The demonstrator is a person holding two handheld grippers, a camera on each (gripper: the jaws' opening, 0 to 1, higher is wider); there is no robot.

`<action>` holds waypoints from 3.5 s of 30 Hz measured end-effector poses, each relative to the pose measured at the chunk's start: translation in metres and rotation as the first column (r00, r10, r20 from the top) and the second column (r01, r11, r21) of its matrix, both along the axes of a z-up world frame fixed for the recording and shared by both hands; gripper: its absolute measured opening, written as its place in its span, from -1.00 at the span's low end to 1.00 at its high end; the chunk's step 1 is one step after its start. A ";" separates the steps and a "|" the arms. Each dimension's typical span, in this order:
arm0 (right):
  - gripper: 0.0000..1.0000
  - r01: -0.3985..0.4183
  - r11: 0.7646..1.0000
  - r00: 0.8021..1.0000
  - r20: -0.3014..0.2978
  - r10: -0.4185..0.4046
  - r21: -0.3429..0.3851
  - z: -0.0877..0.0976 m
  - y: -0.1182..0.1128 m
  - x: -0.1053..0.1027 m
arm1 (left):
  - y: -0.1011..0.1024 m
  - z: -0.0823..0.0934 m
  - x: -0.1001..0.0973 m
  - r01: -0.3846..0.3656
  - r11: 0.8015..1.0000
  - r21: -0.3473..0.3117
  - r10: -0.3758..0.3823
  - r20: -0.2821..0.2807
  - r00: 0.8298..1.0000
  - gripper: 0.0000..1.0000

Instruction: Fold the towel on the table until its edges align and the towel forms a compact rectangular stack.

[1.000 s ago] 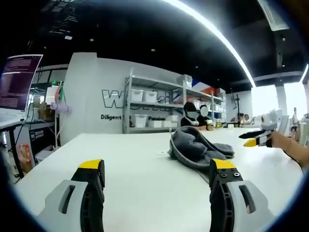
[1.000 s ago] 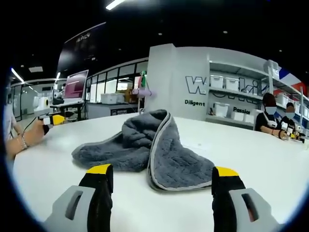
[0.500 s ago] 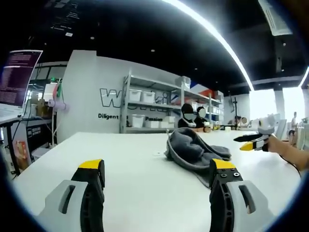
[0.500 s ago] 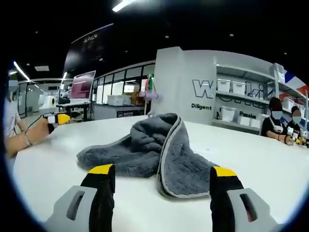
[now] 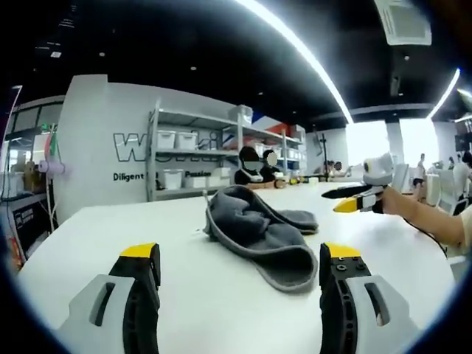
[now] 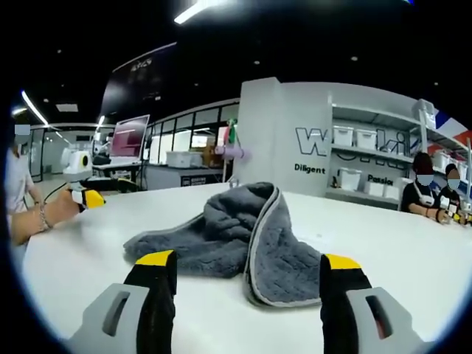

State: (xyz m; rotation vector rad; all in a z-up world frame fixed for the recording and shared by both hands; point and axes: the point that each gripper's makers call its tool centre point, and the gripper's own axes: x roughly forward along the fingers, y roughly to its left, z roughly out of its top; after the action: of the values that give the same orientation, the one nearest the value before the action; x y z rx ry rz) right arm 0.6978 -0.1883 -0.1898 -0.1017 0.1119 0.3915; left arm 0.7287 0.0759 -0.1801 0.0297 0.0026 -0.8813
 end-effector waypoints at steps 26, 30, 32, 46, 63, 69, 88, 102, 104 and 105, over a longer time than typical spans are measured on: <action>0.63 -0.057 0.989 0.991 0.125 0.039 0.139 0.052 0.003 -0.014 | -0.126 -0.043 0.072 0.025 0.997 0.069 -0.015 -0.149 0.989 0.52; 0.63 -0.069 0.984 0.991 0.126 0.049 0.162 0.053 0.006 -0.018 | -0.140 -0.043 0.075 0.023 0.998 0.055 -0.015 -0.145 0.989 0.47; 0.62 -0.071 0.984 0.990 0.129 0.050 0.163 0.054 0.007 -0.019 | -0.142 -0.043 0.075 0.010 0.999 0.053 -0.002 -0.145 0.989 0.46; 0.60 -0.079 0.986 0.988 0.140 0.058 0.145 0.055 0.018 -0.018 | -0.126 -0.068 0.087 -0.073 0.984 0.162 0.104 -0.190 0.976 -0.06; 0.57 -0.086 0.986 0.988 0.138 0.066 0.143 0.054 0.020 -0.018 | -0.100 -0.080 0.100 -0.123 0.982 0.147 0.159 -0.270 0.950 -0.94; 0.57 -0.086 0.986 0.988 0.137 0.067 0.141 0.055 0.020 -0.018 | -0.101 -0.080 0.097 -0.111 0.983 0.147 0.148 -0.274 0.950 -0.95; 0.57 -0.078 0.989 0.991 0.117 0.063 0.126 0.049 0.020 -0.014 | -0.096 -0.010 0.078 -0.085 0.994 0.075 0.092 -0.094 0.991 -0.97; 0.59 -0.074 0.990 0.993 0.102 0.063 0.116 0.045 0.019 -0.011 | -0.076 0.029 0.071 -0.068 0.991 0.114 0.073 -0.045 0.996 -0.98; 0.59 -0.076 0.991 0.993 0.102 0.065 0.112 0.045 0.020 -0.012 | -0.073 0.034 0.071 -0.070 0.987 0.142 0.076 -0.037 0.996 -0.98; 0.59 -0.077 0.991 0.993 0.101 0.066 0.112 0.045 0.020 -0.012 | -0.071 0.037 0.071 -0.074 0.985 0.154 0.080 -0.031 0.996 -0.98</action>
State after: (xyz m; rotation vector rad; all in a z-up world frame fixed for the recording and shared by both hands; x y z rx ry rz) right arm 0.6859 -0.1681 -0.1450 -0.0105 -0.0109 0.4629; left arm 0.8000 0.0050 -0.1434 0.1560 0.1053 -0.8024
